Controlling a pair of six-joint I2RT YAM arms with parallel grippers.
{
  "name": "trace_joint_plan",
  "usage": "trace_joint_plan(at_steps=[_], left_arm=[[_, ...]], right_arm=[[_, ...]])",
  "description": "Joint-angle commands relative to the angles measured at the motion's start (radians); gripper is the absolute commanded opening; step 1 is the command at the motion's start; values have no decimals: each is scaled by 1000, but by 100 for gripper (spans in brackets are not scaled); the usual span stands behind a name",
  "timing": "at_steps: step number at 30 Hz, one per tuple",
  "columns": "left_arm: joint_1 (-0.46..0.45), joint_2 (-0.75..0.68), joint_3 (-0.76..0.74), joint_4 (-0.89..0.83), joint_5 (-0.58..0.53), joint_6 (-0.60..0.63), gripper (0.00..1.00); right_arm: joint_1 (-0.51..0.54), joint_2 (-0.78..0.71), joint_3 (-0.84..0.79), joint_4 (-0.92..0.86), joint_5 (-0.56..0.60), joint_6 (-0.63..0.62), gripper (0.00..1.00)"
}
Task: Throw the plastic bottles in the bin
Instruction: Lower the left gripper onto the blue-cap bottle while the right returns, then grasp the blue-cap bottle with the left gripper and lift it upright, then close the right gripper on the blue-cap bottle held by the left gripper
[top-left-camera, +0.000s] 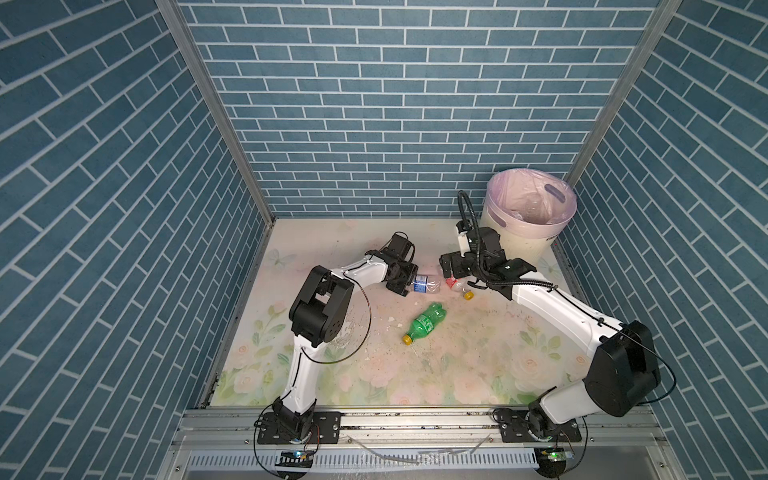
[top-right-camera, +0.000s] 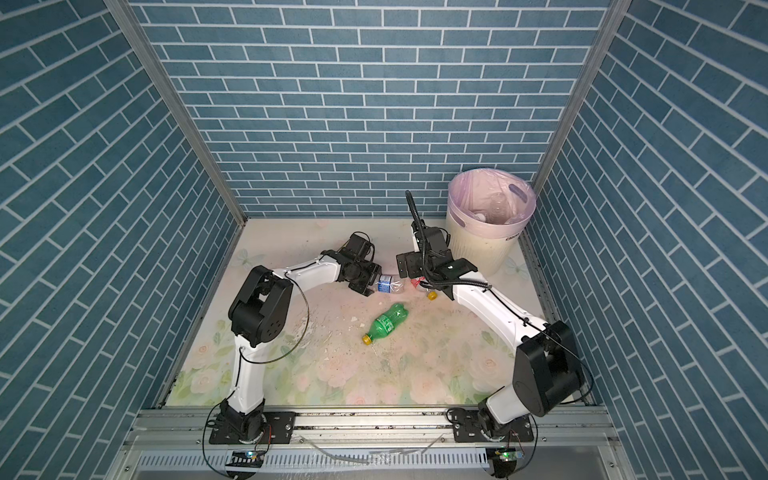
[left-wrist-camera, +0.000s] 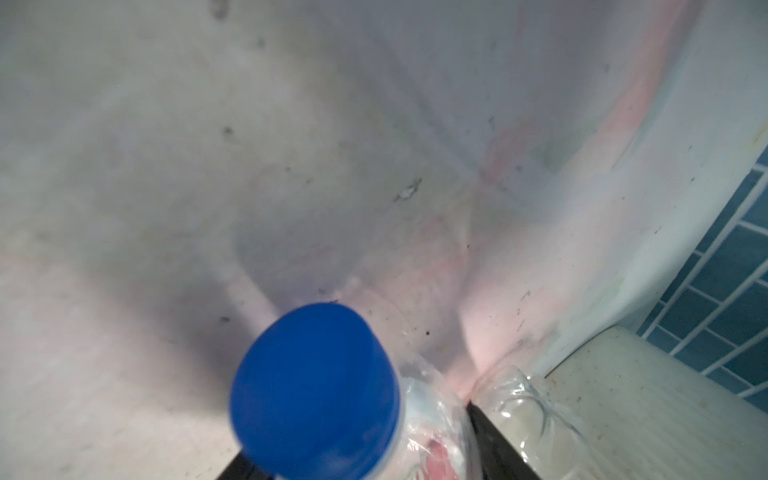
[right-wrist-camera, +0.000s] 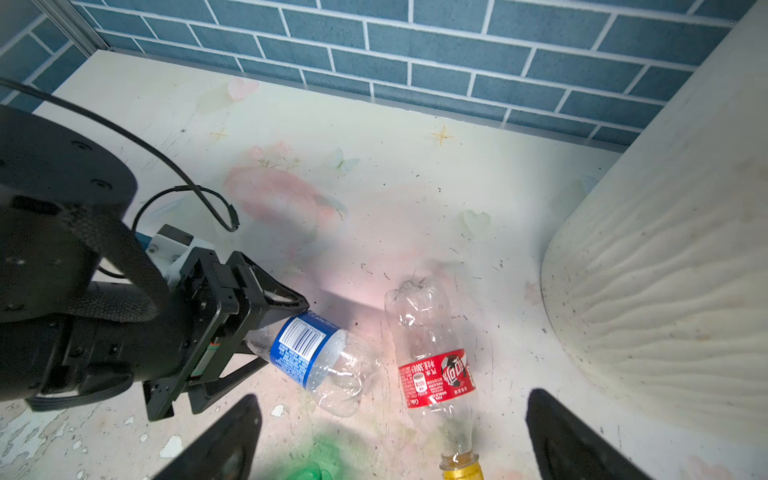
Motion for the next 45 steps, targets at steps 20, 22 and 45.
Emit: trace_joint_plan(at_steps=[20, 22, 45], left_arm=[[86, -130, 25, 32, 110, 508, 54], [91, -138, 31, 63, 165, 580, 54], [91, -237, -16, 144, 345, 831, 55]], right_arm=[[0, -9, -15, 62, -200, 59, 99], [-3, 4, -5, 70, -249, 66, 99], [-2, 228, 102, 136, -398, 94, 96]])
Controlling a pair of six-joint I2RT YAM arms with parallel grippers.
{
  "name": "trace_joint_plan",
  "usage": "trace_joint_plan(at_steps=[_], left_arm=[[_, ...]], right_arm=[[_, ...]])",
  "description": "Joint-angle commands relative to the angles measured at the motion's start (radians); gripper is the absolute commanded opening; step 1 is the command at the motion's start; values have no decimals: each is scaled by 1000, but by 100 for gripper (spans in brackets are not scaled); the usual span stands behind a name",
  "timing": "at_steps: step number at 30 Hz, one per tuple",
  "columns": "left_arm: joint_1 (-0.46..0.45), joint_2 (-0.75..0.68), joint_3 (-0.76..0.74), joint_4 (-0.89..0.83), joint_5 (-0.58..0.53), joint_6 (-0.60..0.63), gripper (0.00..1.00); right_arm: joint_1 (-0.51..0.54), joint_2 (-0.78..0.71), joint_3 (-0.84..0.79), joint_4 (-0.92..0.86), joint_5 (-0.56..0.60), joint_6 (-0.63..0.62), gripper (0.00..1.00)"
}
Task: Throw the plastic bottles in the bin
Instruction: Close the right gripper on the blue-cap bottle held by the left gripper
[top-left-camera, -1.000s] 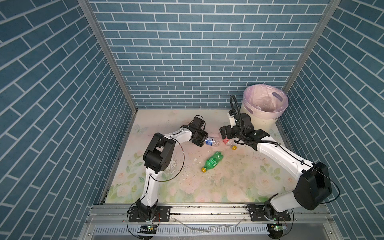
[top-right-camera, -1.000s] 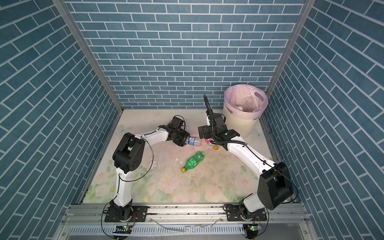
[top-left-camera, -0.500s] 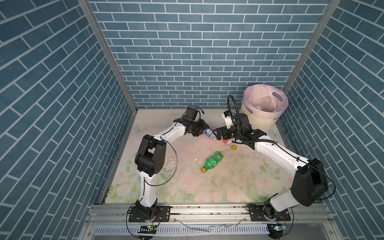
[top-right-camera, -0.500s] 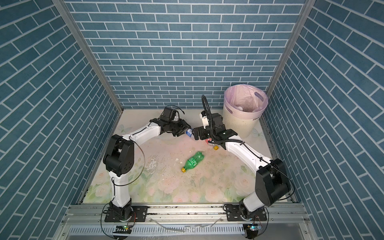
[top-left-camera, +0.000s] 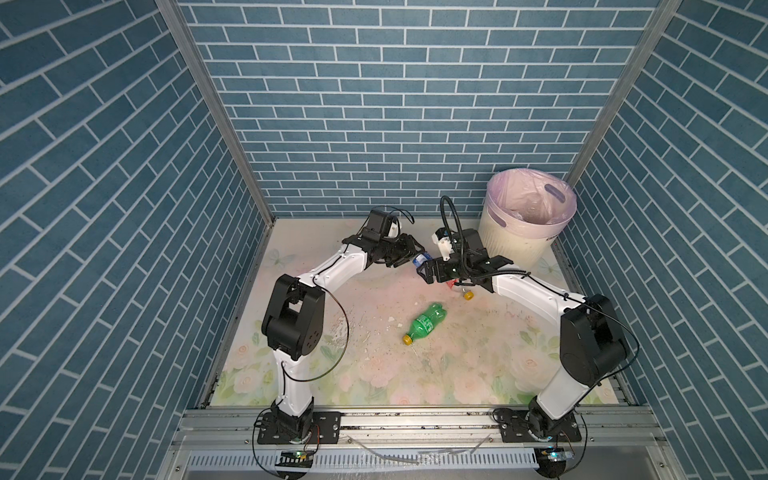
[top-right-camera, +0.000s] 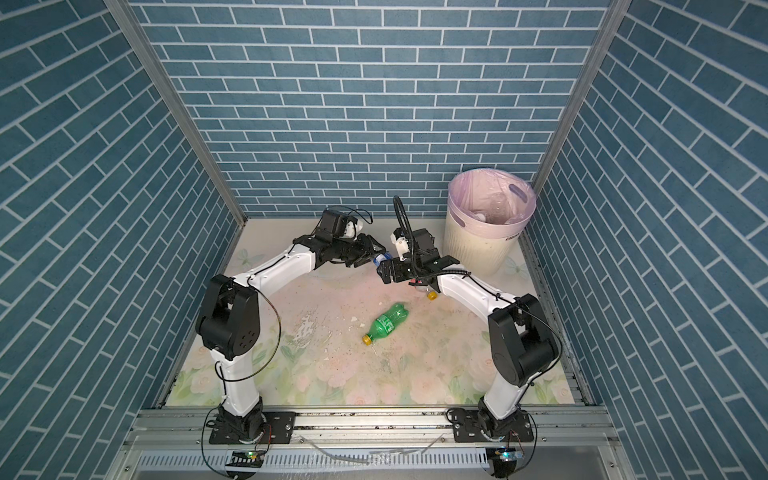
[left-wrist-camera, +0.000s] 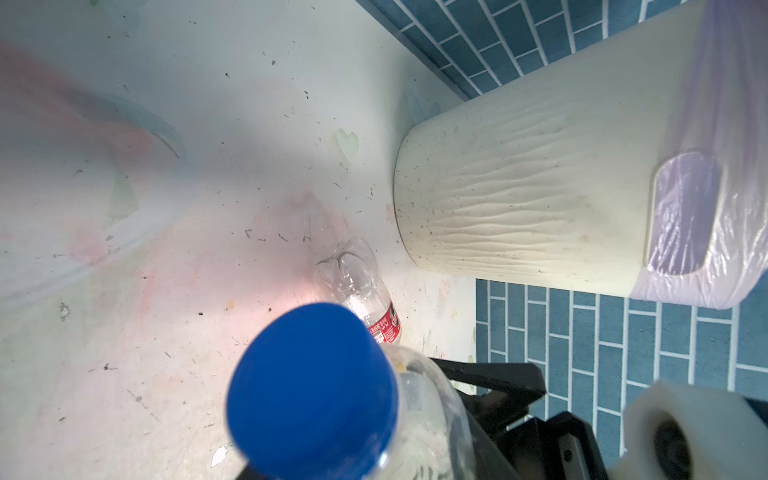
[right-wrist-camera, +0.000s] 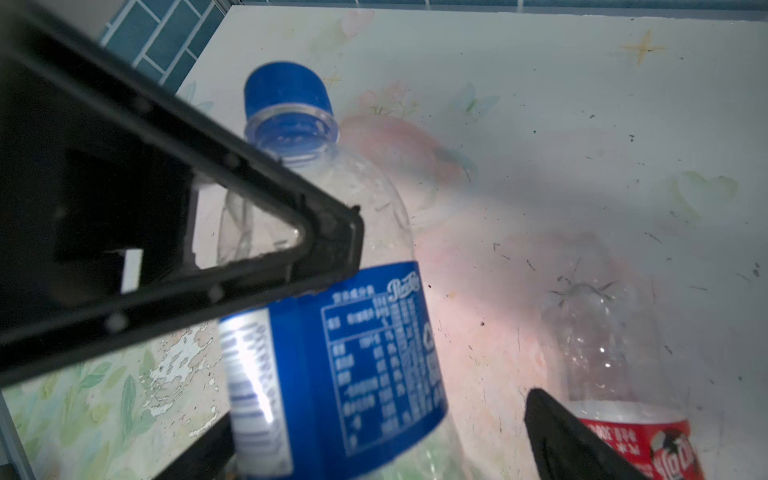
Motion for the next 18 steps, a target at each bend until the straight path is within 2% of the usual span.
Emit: trace_joint_plan(at_steps=[1, 5, 11, 15, 18], left_arm=[[0, -29, -23, 27, 23, 9, 55], [-1, -32, -25, 32, 25, 2, 55], [0, -39, -46, 51, 19, -16, 58], [2, -40, -53, 49, 11, -24, 61], [5, -42, -62, 56, 5, -35, 63]], right_arm=[[-1, 17, 57, 46, -29, 35, 95], [-2, 26, 63, 56, -37, 49, 85], [-1, 17, 55, 58, -42, 59, 66], [-1, 11, 40, 62, -33, 68, 59], [-1, 6, 27, 68, -31, 73, 57]])
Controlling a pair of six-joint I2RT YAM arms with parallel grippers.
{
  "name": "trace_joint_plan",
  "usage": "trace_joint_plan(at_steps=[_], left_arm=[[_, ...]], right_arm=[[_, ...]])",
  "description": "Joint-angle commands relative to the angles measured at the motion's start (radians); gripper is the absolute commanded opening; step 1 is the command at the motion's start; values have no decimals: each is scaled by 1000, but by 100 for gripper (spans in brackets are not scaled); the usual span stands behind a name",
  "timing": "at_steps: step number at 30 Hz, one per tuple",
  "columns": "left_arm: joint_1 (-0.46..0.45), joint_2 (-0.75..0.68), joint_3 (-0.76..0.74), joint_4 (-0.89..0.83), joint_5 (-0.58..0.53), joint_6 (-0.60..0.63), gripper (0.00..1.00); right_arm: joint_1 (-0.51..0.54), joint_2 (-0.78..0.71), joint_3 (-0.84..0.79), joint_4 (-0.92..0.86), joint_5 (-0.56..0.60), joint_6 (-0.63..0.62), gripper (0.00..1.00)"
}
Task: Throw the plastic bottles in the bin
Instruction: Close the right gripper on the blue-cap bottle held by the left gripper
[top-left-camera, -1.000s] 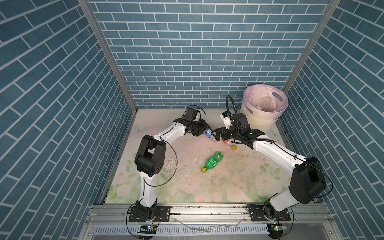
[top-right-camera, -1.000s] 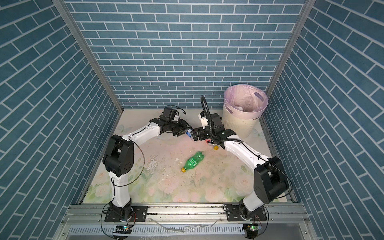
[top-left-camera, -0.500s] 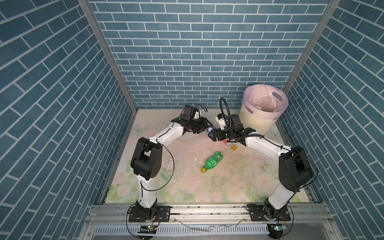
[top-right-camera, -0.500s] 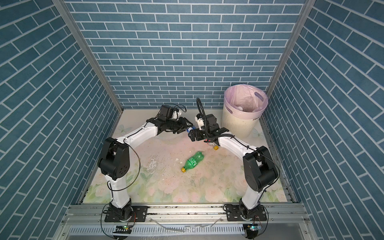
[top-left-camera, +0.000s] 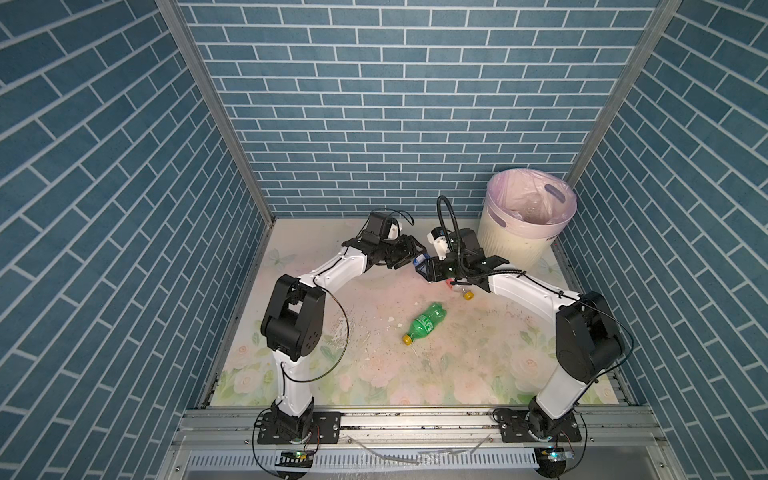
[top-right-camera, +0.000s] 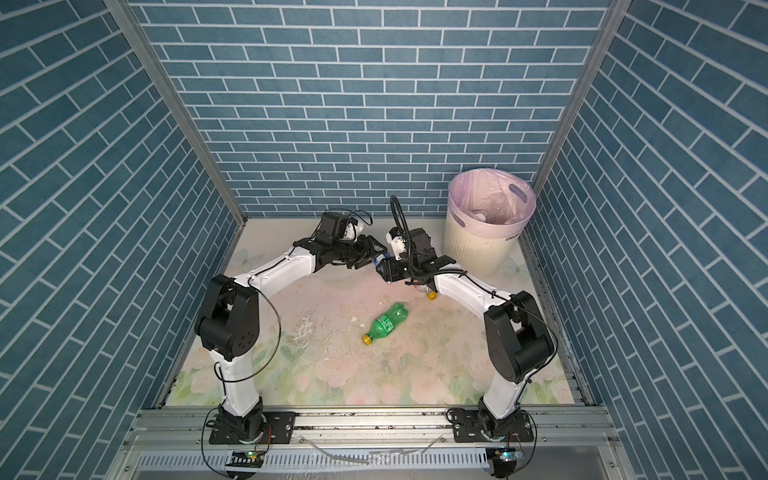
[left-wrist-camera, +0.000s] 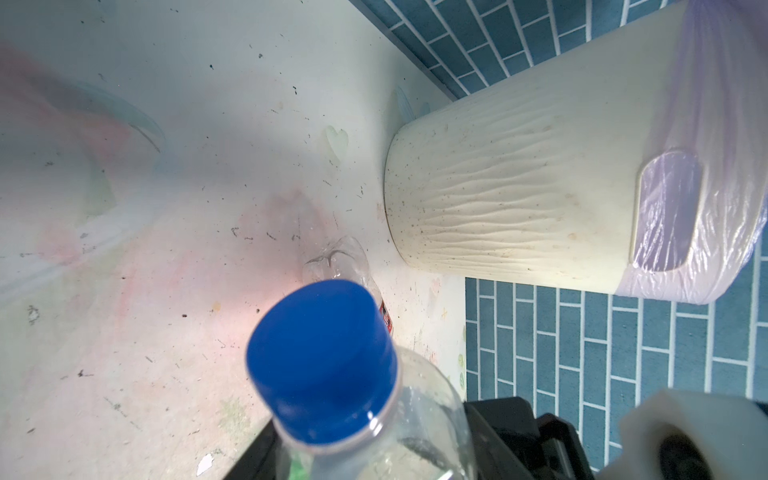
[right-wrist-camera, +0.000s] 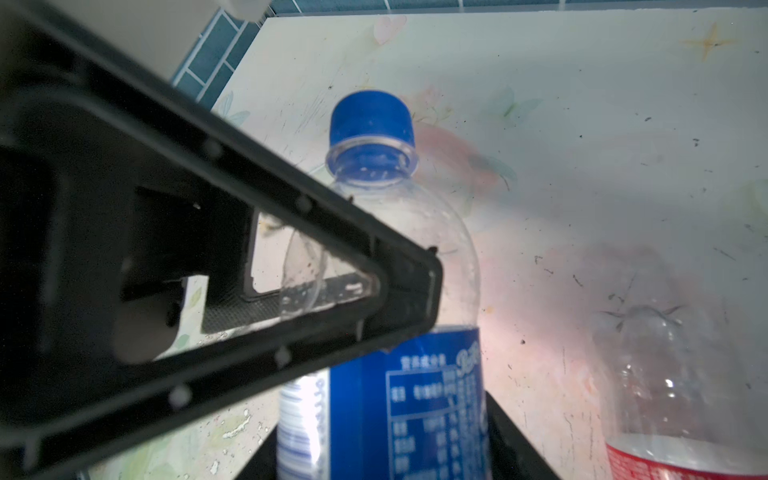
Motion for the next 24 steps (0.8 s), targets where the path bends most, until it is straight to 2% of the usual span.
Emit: trace_joint_plan(at_steps=[1, 11, 18, 24], left_arm=[[8, -39, -25, -1, -9, -8, 64], [38, -41, -58, 36, -3, -52, 72], [50, -44, -71, 80, 21, -78, 85], [61, -52, -77, 94, 24, -76, 92]], right_arm=[[-7, -12, 17, 30, 26, 32, 56], [-7, -29, -11, 37, 39, 40, 53], [-7, -44, -43, 31, 55, 39, 51], [-9, -62, -59, 21, 65, 34, 50]])
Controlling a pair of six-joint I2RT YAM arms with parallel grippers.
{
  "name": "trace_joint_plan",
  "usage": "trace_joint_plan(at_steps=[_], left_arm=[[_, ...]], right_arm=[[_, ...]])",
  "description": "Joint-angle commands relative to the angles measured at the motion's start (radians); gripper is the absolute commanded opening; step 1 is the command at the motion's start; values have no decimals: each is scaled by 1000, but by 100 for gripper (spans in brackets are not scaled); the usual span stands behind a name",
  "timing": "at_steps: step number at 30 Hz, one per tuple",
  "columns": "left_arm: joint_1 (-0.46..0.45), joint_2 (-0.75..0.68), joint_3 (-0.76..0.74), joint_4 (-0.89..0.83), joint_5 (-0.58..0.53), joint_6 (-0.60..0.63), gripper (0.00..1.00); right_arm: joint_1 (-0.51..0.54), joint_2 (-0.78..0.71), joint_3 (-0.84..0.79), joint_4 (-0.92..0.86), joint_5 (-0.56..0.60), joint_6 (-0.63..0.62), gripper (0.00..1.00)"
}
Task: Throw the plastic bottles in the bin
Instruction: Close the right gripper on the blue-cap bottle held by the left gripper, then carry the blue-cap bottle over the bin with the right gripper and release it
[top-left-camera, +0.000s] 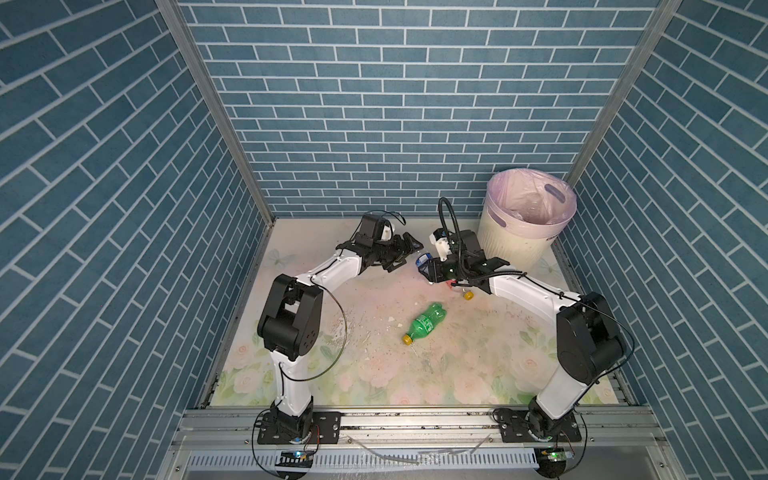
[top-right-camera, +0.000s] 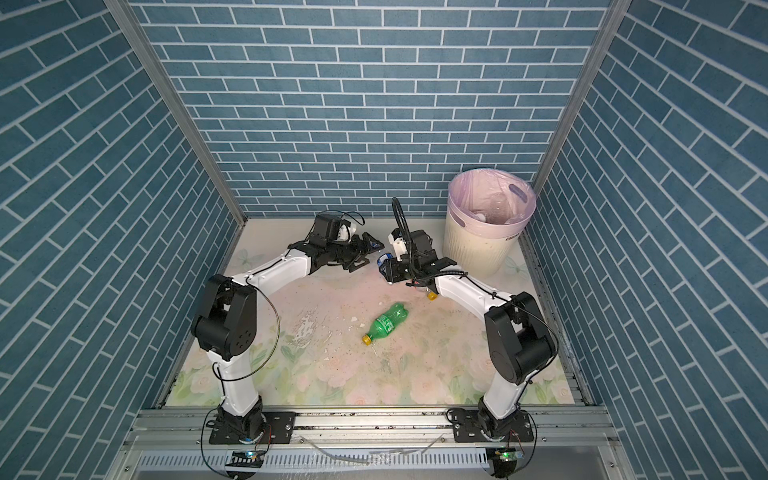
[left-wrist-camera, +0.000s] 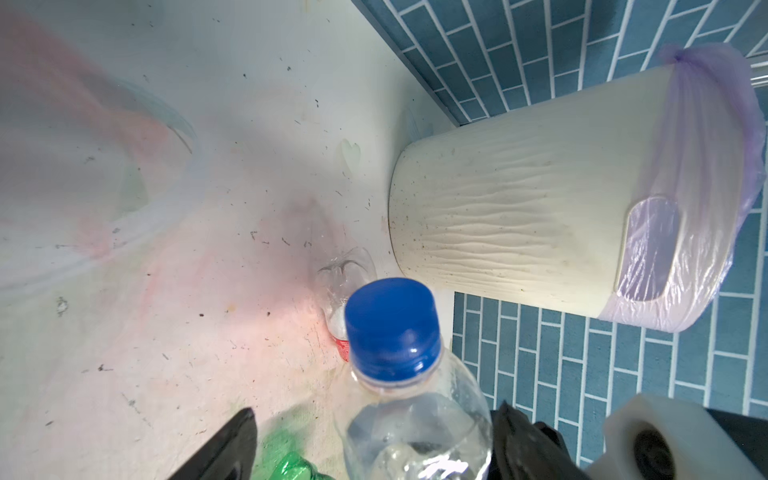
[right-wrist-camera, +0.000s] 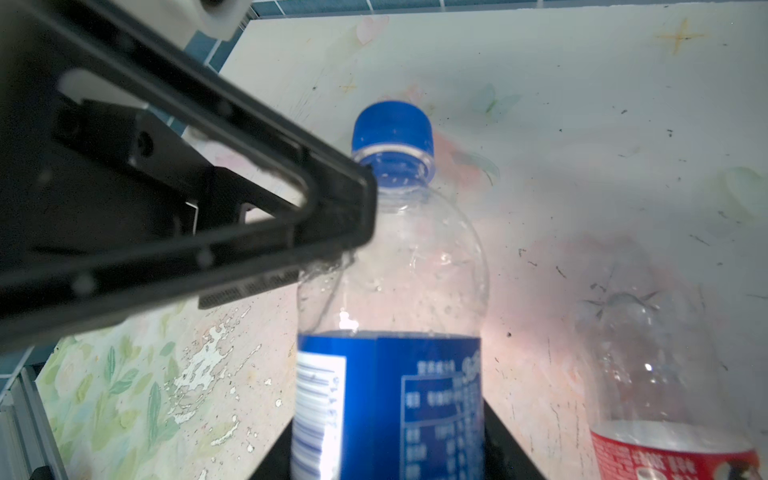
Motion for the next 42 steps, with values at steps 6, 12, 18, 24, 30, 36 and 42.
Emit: trace_joint_plan(at_steps=[6, 12, 18, 24, 30, 36, 42], left_arm=[[16, -67, -3, -6, -23, 28, 99], [20, -120, 3, 37, -17, 35, 99], [16, -197, -11, 173, -16, 20, 99], [-43, -213, 58, 214, -6, 59, 99], [-137, -180, 193, 132, -20, 149, 99], [-178, -140, 238, 125, -20, 146, 99], [-178, -133, 210, 127, -22, 120, 99]], right_arm=[[-15, -83, -34, -4, 39, 6, 49], [-49, -143, 6, -75, 57, -33, 48], [-107, -203, 132, -188, 76, -115, 48], [-185, -273, 322, -314, 142, -217, 47], [-231, -327, 566, -404, 279, -333, 46], [-262, -346, 677, -374, 395, -393, 44], [-421, -178, 707, -418, 374, -281, 45]])
